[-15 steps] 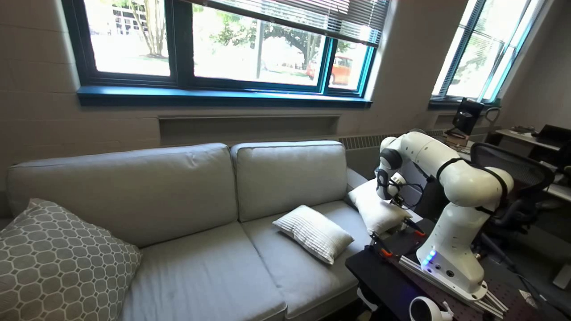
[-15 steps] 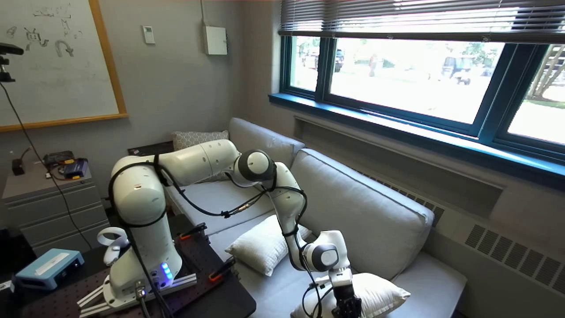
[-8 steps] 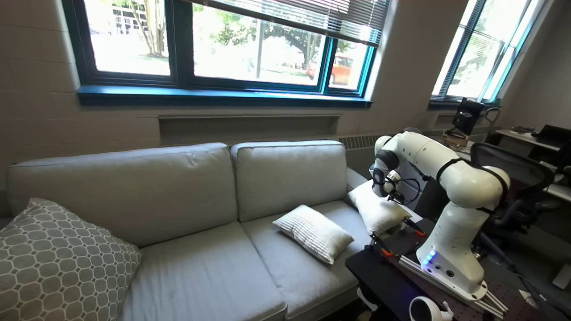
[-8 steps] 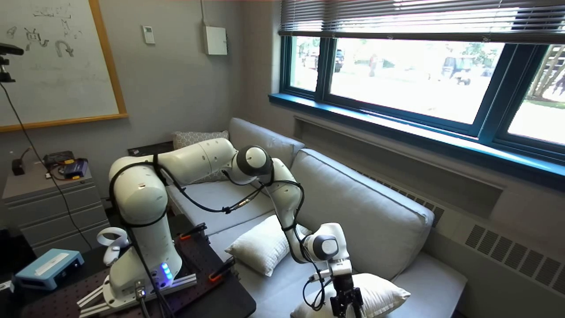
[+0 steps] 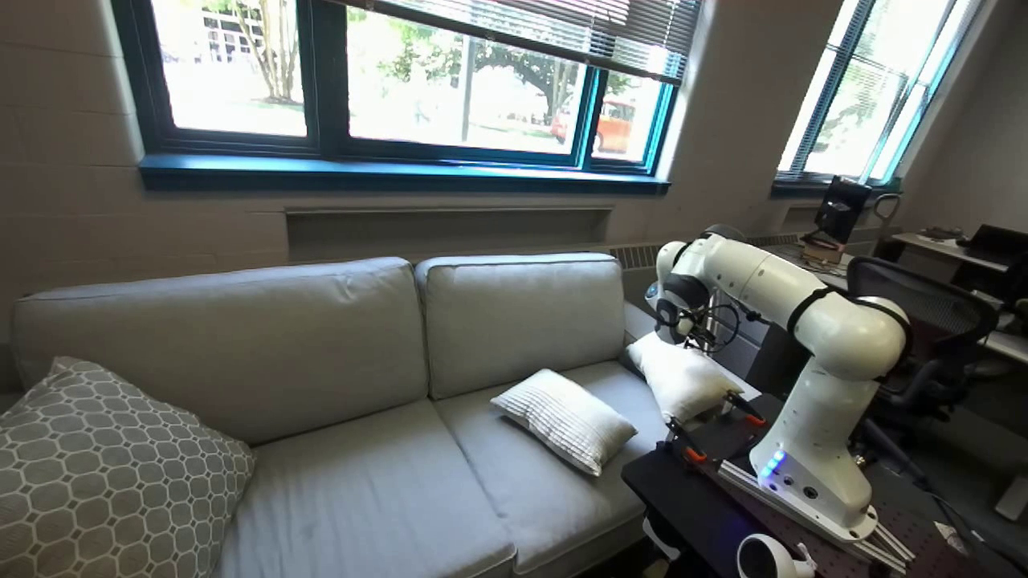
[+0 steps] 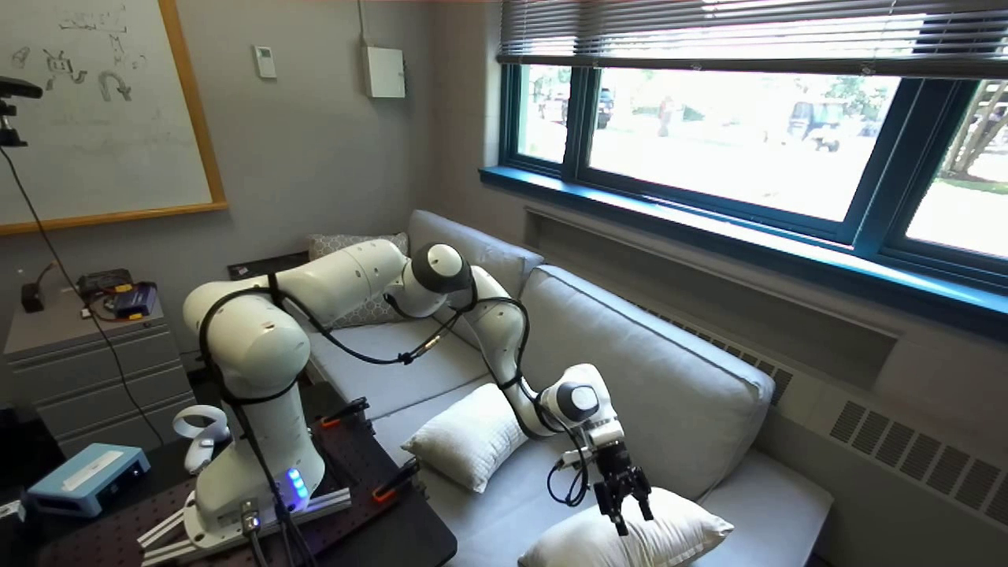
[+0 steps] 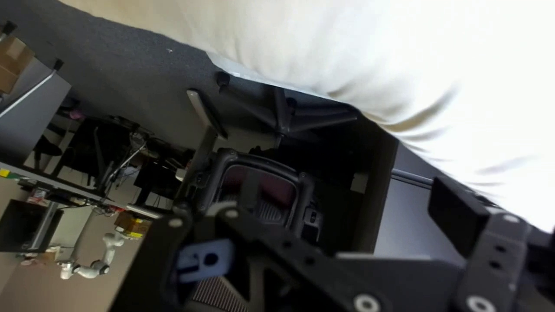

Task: Place the striped pillows against the right armrest

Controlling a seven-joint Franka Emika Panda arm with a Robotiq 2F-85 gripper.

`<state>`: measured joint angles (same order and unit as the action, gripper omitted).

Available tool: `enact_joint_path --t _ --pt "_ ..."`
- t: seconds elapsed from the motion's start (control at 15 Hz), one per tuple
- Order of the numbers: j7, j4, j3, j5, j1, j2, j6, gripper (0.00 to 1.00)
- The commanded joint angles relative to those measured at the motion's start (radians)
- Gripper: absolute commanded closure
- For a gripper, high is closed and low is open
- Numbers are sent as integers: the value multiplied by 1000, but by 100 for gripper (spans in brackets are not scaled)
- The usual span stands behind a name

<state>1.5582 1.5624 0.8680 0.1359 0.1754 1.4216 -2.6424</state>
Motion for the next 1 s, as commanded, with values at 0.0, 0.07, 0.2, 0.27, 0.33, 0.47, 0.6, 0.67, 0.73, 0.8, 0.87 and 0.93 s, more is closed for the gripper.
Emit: enact_joint_path --t 0.0,0.07,0.2,0.27,0.33,0.47,0.6,0.67,0.73,0.8,0.87,0.93 --pt "-54 70 -66 -5 51 -105 -116 0" --pt "-62 76 -86 -11 69 -122 -145 0" --pt "-72 80 -145 -23 108 -164 -183 0" --pt "-81 81 -174 -24 123 -183 -205 0" --pt "-87 79 -205 -26 141 -202 -221 0" --pt "-109 78 -267 -26 169 -240 -257 0" --pt "-139 75 -336 -27 188 -274 -290 0" --pt "-161 77 -374 -28 191 -293 -307 0" --pt "-186 78 -417 -30 187 -311 -323 0" --pt "-213 76 -459 -32 185 -323 -338 0" --pt "-246 78 -502 -35 178 -335 -355 0" --pt "-283 80 -546 -38 169 -346 -372 0"
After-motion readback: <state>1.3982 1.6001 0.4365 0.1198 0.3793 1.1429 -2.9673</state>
